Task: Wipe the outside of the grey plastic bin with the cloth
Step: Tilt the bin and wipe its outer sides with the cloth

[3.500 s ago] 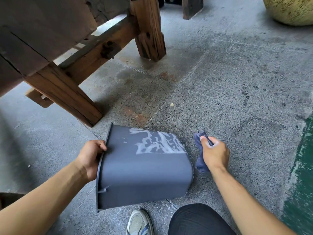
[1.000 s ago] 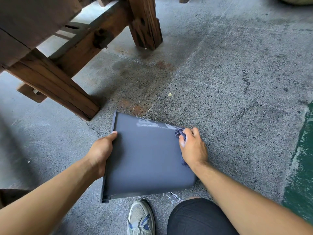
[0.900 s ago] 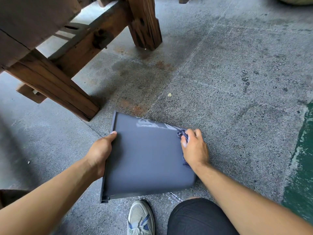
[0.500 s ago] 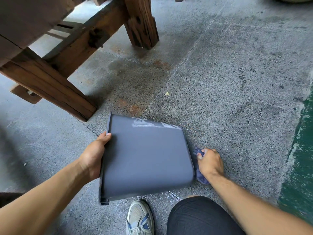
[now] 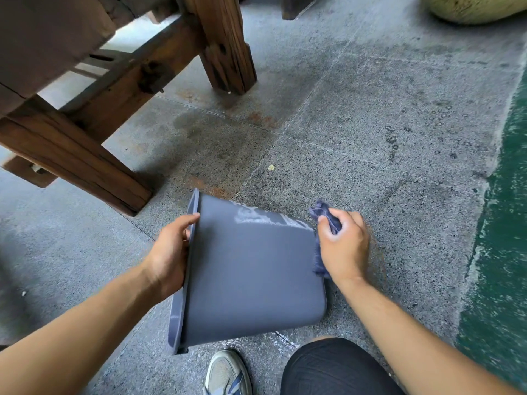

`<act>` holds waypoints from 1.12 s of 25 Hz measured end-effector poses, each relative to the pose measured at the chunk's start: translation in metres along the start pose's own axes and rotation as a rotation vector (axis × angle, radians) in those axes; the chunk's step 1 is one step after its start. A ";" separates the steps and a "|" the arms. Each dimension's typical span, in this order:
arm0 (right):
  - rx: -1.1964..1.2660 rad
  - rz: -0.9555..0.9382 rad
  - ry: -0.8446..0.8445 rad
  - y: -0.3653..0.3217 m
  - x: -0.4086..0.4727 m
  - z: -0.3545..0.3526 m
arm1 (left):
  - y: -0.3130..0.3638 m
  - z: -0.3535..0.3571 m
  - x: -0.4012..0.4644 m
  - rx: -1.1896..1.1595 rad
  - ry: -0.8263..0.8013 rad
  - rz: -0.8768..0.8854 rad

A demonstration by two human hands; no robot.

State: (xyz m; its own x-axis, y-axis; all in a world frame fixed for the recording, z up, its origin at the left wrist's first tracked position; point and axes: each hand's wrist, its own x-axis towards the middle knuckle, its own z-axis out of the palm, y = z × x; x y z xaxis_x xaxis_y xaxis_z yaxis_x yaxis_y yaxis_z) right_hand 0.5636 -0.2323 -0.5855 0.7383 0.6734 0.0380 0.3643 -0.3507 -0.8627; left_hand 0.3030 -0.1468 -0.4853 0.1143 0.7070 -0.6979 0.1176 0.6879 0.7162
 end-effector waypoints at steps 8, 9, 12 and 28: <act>0.086 -0.368 -0.219 -0.102 -0.031 0.030 | 0.000 0.027 0.003 0.168 0.011 0.075; 0.088 -0.362 -0.235 -0.108 -0.035 0.034 | -0.001 0.029 0.004 0.168 0.022 0.048; 0.110 -0.338 -0.236 -0.118 -0.045 0.041 | -0.001 0.039 0.000 0.066 -0.010 0.042; 0.063 -0.489 -0.050 -0.156 -0.046 0.059 | 0.020 0.057 -0.015 -0.114 0.100 0.328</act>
State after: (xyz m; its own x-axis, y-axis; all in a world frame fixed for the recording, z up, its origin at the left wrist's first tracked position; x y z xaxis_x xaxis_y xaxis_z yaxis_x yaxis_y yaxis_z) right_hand 0.4397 -0.1705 -0.4823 0.4605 0.7803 0.4233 0.6252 0.0534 -0.7786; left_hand 0.3599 -0.1530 -0.4611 0.0300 0.9020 -0.4307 -0.0212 0.4314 0.9019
